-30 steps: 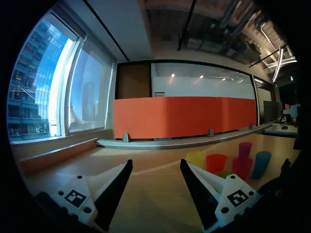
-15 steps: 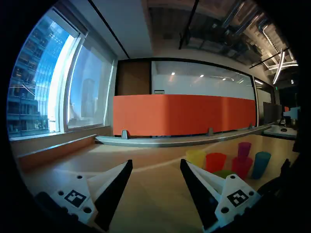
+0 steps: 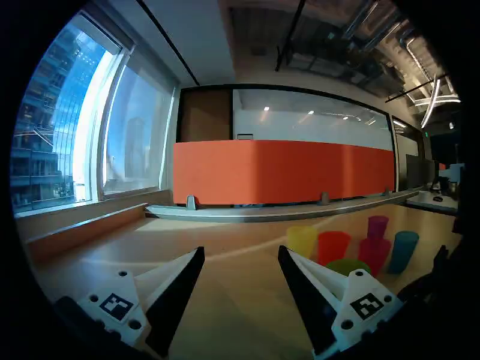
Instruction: Pour water
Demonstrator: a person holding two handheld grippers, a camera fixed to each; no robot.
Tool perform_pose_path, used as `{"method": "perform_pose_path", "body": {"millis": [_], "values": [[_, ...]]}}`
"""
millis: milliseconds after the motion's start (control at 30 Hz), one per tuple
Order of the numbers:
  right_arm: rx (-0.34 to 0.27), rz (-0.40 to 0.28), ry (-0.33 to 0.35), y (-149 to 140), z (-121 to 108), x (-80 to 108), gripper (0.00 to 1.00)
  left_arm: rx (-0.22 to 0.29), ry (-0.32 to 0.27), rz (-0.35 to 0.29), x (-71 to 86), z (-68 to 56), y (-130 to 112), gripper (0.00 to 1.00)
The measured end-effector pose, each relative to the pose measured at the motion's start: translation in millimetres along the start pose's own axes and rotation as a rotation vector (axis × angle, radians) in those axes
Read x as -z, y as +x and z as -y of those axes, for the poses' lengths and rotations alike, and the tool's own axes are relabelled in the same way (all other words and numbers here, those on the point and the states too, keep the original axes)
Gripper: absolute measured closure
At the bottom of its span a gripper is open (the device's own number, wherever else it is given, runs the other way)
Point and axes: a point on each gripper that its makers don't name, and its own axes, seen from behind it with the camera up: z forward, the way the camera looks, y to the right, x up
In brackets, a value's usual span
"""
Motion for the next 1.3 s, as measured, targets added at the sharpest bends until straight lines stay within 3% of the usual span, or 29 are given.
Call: {"method": "perform_pose_path", "body": {"millis": [667, 1300], "values": [[0.016, -0.011, -0.003, 4, -5, 2.2, 0.0, -0.001, 0.0, 0.003, -0.6, 1.1, -1, 0.09], [0.113, -0.115, 0.01, 20, -1, 6.4, 0.0, -0.002, 0.0, 0.003, -0.4, 1.2, 1, 0.09]]}}
